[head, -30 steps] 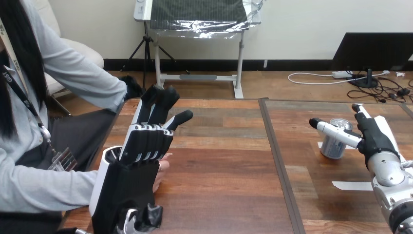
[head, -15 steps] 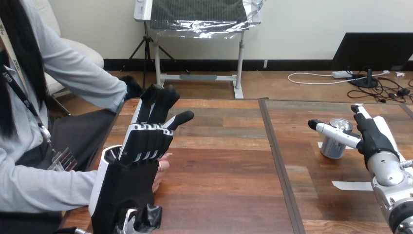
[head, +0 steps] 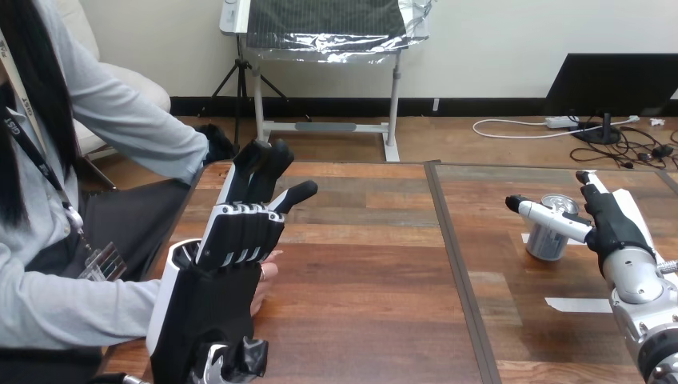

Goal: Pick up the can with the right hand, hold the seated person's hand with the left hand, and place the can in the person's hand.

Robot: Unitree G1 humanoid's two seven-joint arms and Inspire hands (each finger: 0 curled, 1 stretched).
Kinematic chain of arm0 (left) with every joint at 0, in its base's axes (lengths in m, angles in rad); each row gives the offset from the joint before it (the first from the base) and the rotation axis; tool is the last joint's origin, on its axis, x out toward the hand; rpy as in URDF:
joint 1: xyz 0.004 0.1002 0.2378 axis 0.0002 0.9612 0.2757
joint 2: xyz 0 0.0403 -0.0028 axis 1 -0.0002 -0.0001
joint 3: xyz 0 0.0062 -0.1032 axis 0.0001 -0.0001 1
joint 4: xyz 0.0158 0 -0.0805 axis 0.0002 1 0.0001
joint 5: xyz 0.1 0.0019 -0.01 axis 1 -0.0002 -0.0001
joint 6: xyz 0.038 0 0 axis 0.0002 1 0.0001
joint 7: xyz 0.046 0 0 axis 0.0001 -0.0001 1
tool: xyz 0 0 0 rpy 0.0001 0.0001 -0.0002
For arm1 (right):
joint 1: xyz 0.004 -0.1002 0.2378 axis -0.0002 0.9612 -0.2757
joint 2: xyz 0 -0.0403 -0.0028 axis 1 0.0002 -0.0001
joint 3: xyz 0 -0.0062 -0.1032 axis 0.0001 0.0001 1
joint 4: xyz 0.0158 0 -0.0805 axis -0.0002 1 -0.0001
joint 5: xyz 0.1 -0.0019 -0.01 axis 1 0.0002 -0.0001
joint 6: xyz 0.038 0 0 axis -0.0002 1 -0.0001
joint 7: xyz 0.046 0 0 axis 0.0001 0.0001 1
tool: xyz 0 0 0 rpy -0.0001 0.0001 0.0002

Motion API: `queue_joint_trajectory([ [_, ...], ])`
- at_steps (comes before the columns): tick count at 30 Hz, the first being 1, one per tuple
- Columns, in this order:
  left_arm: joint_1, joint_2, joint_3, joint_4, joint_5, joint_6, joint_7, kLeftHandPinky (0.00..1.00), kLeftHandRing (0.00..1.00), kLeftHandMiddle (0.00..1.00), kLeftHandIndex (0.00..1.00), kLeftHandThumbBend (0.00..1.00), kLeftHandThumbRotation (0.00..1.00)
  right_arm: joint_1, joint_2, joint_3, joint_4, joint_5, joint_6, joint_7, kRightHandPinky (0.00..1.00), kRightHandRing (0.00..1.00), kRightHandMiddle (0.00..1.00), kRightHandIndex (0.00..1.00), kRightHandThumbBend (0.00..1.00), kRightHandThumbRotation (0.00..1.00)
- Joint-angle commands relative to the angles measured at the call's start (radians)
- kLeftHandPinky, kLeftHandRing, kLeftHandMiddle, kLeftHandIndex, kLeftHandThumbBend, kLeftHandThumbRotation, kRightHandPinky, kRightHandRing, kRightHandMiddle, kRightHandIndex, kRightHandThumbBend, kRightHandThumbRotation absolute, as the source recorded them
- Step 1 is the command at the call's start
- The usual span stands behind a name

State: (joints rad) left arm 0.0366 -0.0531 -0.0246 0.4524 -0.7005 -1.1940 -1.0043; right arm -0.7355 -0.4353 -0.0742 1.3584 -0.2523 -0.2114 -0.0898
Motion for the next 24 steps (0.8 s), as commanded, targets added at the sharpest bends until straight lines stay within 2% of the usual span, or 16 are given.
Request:
queue_joint_trajectory([
  [1, -0.062, -0.038, 0.003, 0.006, 0.002, -0.015, 0.006, 0.87, 0.98, 0.96, 0.97, 0.79, 0.73, -0.098, 0.002, 0.004, -0.015, 0.000, -0.006, -0.014, 0.86, 0.97, 1.00, 1.00, 1.00, 0.51],
  [5, -0.060, -0.034, -0.001, 0.003, -0.004, -0.008, 0.001, 0.87, 0.98, 0.97, 0.98, 0.79, 0.74, -0.099, -0.001, 0.007, -0.014, -0.004, -0.002, -0.018, 0.86, 0.97, 1.00, 1.00, 1.00, 0.52],
  [8, -0.052, -0.023, -0.014, -0.017, -0.020, 0.042, -0.012, 0.90, 0.99, 0.97, 0.98, 0.80, 0.72, -0.099, -0.002, 0.004, -0.014, -0.001, -0.003, -0.015, 0.87, 0.98, 1.00, 1.00, 1.00, 0.52],
  [12, -0.059, -0.033, 0.000, -0.004, -0.007, 0.005, -0.006, 0.94, 0.99, 0.97, 0.98, 0.81, 0.72, -0.100, -0.004, 0.000, -0.013, 0.004, 0.001, -0.011, 0.89, 0.99, 1.00, 1.00, 1.00, 0.51],
  [17, -0.064, -0.035, 0.003, 0.003, -0.014, -0.005, -0.014, 0.92, 0.98, 0.97, 0.98, 0.80, 0.72, -0.104, -0.008, 0.002, -0.011, 0.000, 0.013, -0.017, 0.89, 0.99, 1.00, 1.00, 1.00, 0.50],
  [24, -0.052, -0.034, 0.004, -0.003, 0.007, 0.000, 0.010, 0.90, 0.97, 0.96, 0.98, 0.82, 0.73, -0.113, -0.011, -0.001, -0.008, 0.000, 0.038, -0.028, 0.86, 0.97, 1.00, 1.00, 1.00, 0.49],
])
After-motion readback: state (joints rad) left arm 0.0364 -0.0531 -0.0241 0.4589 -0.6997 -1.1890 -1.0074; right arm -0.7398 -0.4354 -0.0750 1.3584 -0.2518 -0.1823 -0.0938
